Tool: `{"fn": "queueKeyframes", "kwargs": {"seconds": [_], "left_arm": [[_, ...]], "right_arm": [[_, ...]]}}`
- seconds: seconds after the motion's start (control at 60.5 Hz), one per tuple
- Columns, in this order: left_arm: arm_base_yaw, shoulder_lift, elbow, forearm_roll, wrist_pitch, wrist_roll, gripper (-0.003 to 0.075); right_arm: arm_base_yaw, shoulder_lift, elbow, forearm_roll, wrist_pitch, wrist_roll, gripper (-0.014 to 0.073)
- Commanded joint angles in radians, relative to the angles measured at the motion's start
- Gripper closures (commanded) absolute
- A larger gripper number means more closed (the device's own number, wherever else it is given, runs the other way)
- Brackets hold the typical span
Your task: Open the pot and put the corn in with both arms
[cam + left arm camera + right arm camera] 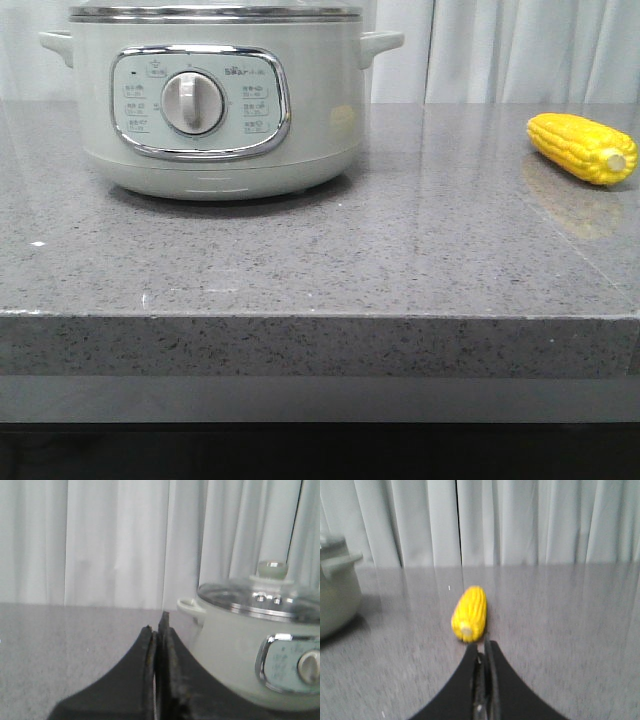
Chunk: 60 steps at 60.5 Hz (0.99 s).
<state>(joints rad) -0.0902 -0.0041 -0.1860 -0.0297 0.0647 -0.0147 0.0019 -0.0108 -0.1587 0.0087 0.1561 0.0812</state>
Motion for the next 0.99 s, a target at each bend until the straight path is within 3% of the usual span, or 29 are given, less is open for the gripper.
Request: {"fn": "queueKeyframes", "kwargs": {"seconds": [0.0, 0.248, 0.463, 0.976], "left_arm": [[0.001, 0.005, -0.132, -0.009, -0.011, -0.004, 0.0741], [0.001, 0.133, -0.418, -0.009, 0.216, -0.004, 0.0741], [0.001, 0.296, -0.563, -0.009, 0.416, -0.004, 0.0741], [0.001, 0.449, -0.54, -0.009, 0.417, -0.004, 0.0741]], "right_arm": [[-0.004, -0.014, -0.123, -0.009, 0.001, 0.002, 0.0661], [-0.004, 0.122, -0.407, -0.009, 0.183, 0.002, 0.0661], [-0.004, 0.293, -0.564, -0.009, 0.372, 0.002, 0.0661], [-0.004, 0.432, -0.56, -0.009, 0.428, 0.002, 0.0661]]}}
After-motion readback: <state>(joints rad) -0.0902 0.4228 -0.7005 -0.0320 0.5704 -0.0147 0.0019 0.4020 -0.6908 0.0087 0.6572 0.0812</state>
